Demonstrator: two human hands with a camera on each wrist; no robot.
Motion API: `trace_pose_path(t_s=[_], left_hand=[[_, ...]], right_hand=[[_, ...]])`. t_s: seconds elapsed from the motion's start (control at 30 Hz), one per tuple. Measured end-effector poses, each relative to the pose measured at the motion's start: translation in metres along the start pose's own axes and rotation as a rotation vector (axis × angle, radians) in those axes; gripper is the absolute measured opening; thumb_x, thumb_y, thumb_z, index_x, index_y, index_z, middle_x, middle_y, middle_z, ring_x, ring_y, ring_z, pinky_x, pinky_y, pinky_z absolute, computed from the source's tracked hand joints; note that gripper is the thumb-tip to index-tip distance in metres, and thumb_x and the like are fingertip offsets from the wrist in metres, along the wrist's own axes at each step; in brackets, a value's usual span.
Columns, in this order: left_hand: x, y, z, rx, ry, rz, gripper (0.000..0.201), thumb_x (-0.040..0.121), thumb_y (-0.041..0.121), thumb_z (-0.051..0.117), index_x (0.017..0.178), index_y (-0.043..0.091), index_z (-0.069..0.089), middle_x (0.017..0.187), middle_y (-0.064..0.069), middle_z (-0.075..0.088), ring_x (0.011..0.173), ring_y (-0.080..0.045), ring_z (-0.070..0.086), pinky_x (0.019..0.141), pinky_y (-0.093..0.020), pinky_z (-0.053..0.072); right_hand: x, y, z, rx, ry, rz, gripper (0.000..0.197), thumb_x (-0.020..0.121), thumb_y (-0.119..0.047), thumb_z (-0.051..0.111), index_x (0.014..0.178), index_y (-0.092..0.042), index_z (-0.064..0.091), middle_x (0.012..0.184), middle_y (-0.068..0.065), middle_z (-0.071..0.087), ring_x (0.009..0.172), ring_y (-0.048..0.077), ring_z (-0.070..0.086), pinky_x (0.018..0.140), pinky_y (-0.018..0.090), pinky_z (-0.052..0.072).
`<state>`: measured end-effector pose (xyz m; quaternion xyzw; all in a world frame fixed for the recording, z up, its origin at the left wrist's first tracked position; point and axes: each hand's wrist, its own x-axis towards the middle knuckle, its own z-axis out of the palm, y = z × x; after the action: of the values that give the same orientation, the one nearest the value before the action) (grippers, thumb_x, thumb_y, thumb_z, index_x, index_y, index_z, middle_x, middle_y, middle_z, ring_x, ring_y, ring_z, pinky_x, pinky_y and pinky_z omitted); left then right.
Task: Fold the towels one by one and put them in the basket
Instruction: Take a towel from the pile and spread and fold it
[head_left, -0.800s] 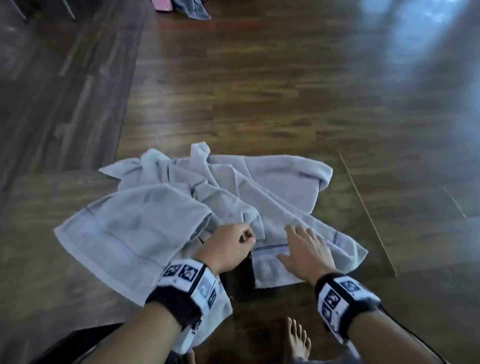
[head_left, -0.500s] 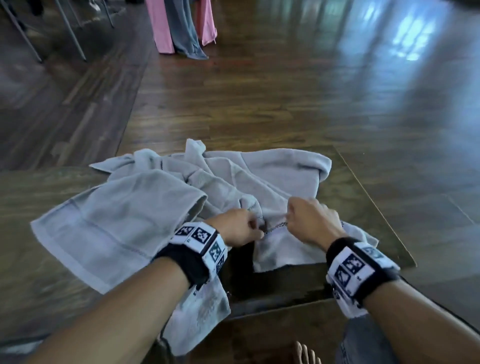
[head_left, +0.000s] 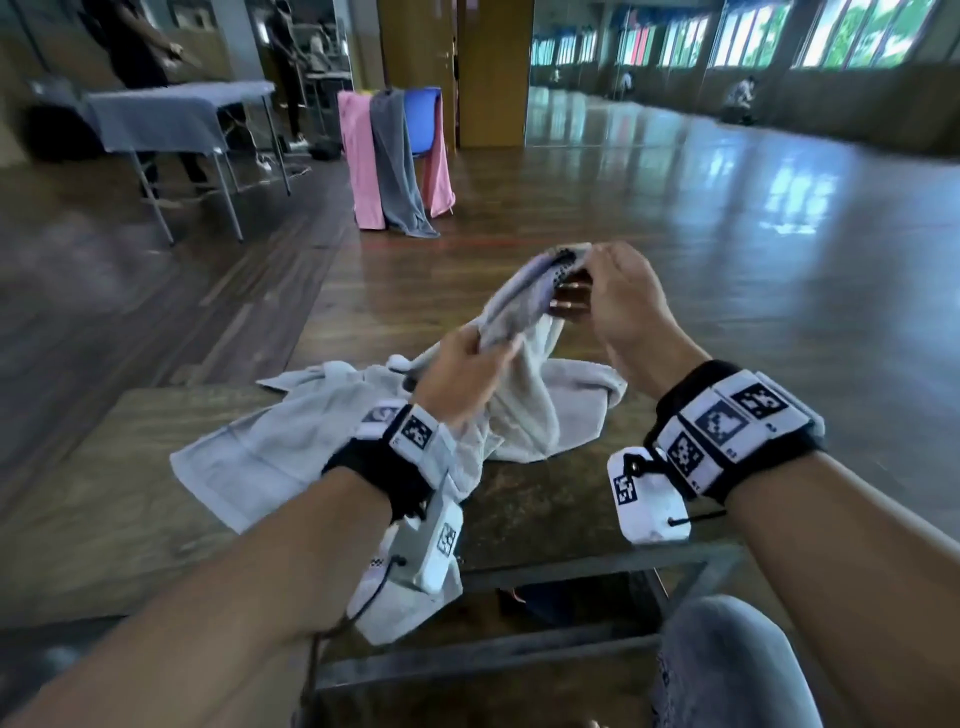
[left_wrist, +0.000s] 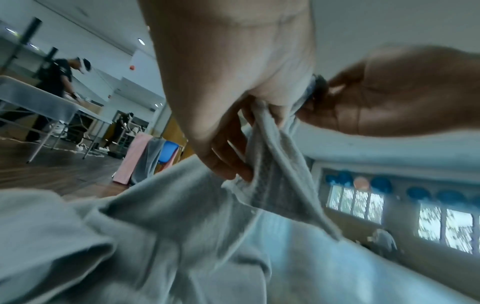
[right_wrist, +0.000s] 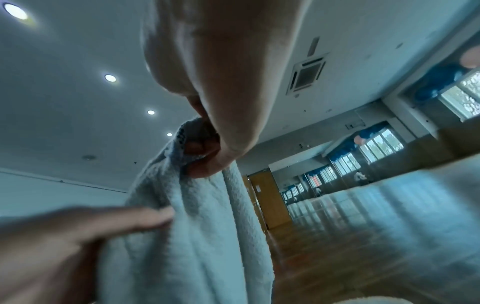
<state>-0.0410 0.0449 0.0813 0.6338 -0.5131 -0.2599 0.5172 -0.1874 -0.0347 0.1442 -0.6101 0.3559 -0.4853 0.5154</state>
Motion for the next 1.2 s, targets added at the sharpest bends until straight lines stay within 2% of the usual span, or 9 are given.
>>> trace_pose_path(t_s=[0.17, 0.3, 0.4, 0.5, 0.57, 0.77, 0.87, 1.03, 1.2], left_hand=[[0.021, 0.058, -0.021, 0.002, 0.202, 0.035, 0.022, 0.096, 0.009, 0.051, 0.088, 0.007, 0.071, 0.084, -0.003, 0.073, 0.066, 0.001, 0.055, 0.053, -0.008, 0.038], [0.006, 0.084, -0.052, -0.038, 0.041, 0.079, 0.040, 0.090, 0.047, 0.064, 0.079, 0.011, 0.076, 0.068, 0.011, 0.074, 0.063, 0.005, 0.068, 0.058, -0.009, 0.050], [-0.008, 0.091, -0.060, 0.200, -0.174, 0.149, 0.051, 0.079, 0.062, 0.070, 0.088, 0.013, 0.079, 0.072, 0.012, 0.075, 0.066, 0.005, 0.068, 0.058, -0.008, 0.050], [-0.018, 0.095, -0.061, 0.314, -0.368, 0.132, 0.043, 0.073, 0.053, 0.082, 0.087, 0.013, 0.077, 0.075, 0.010, 0.071, 0.067, 0.000, 0.064, 0.061, -0.014, 0.047], [-0.022, 0.092, -0.067, 0.470, -0.391, 0.138, 0.048, 0.070, 0.056, 0.082, 0.091, 0.013, 0.074, 0.076, 0.007, 0.067, 0.068, -0.003, 0.059, 0.065, -0.021, 0.044], [-0.033, 0.078, -0.086, 0.503, -0.134, 0.419, 0.010, 0.087, 0.015, 0.068, 0.082, 0.007, 0.068, 0.074, -0.004, 0.066, 0.064, -0.010, 0.053, 0.064, -0.029, 0.042], [-0.037, 0.081, -0.088, 0.458, -0.036, 0.439, 0.017, 0.089, 0.009, 0.062, 0.091, 0.007, 0.079, 0.085, 0.000, 0.075, 0.074, -0.006, 0.064, 0.069, -0.025, 0.049], [-0.041, 0.092, -0.092, 0.439, 0.010, 0.454, 0.028, 0.091, 0.003, 0.062, 0.113, 0.014, 0.076, 0.111, 0.002, 0.075, 0.105, -0.008, 0.068, 0.093, -0.027, 0.053], [-0.045, 0.084, -0.091, 0.375, 0.109, 0.437, 0.014, 0.082, 0.015, 0.078, 0.096, 0.011, 0.081, 0.086, -0.006, 0.077, 0.076, -0.013, 0.067, 0.070, -0.031, 0.051]], right_hand=[[-0.004, -0.007, -0.011, -0.184, 0.056, -0.002, 0.011, 0.096, -0.027, 0.062, 0.098, -0.022, 0.052, 0.100, 0.006, 0.067, 0.086, 0.022, 0.062, 0.074, 0.038, 0.052], [-0.028, -0.008, -0.015, -0.327, -0.060, -0.145, 0.054, 0.085, -0.023, 0.075, 0.126, -0.037, 0.042, 0.124, 0.002, 0.052, 0.108, 0.016, 0.056, 0.084, 0.023, 0.052], [-0.047, -0.021, -0.013, -0.467, -0.274, -0.253, 0.059, 0.074, -0.030, 0.073, 0.125, -0.051, 0.052, 0.130, -0.002, 0.050, 0.127, 0.020, 0.048, 0.103, 0.041, 0.047], [-0.057, -0.033, -0.011, -0.534, -0.405, -0.291, 0.015, 0.080, -0.024, 0.077, 0.080, -0.035, 0.067, 0.073, -0.022, 0.063, 0.072, -0.005, 0.057, 0.069, 0.026, 0.047], [-0.060, -0.031, -0.015, -0.652, -0.331, -0.327, 0.030, 0.081, -0.026, 0.081, 0.060, -0.034, 0.060, 0.054, -0.020, 0.055, 0.055, -0.003, 0.048, 0.059, 0.021, 0.040], [-0.068, -0.021, -0.010, -0.623, -0.059, -0.516, 0.024, 0.080, -0.017, 0.071, 0.070, -0.003, 0.055, 0.060, -0.008, 0.054, 0.057, 0.006, 0.048, 0.055, 0.028, 0.040], [-0.063, -0.018, -0.007, -0.613, -0.168, -0.409, 0.035, 0.076, -0.023, 0.078, 0.068, -0.012, 0.045, 0.061, -0.012, 0.045, 0.053, 0.002, 0.038, 0.053, 0.027, 0.035], [-0.058, -0.019, -0.010, -0.547, -0.258, -0.358, 0.052, 0.080, -0.037, 0.081, 0.109, -0.021, 0.041, 0.086, -0.010, 0.057, 0.065, 0.002, 0.053, 0.060, 0.022, 0.046], [-0.057, -0.024, -0.014, -0.564, -0.281, -0.369, 0.055, 0.066, -0.063, 0.077, 0.110, -0.042, 0.053, 0.107, -0.001, 0.054, 0.099, 0.011, 0.054, 0.072, 0.018, 0.046]])
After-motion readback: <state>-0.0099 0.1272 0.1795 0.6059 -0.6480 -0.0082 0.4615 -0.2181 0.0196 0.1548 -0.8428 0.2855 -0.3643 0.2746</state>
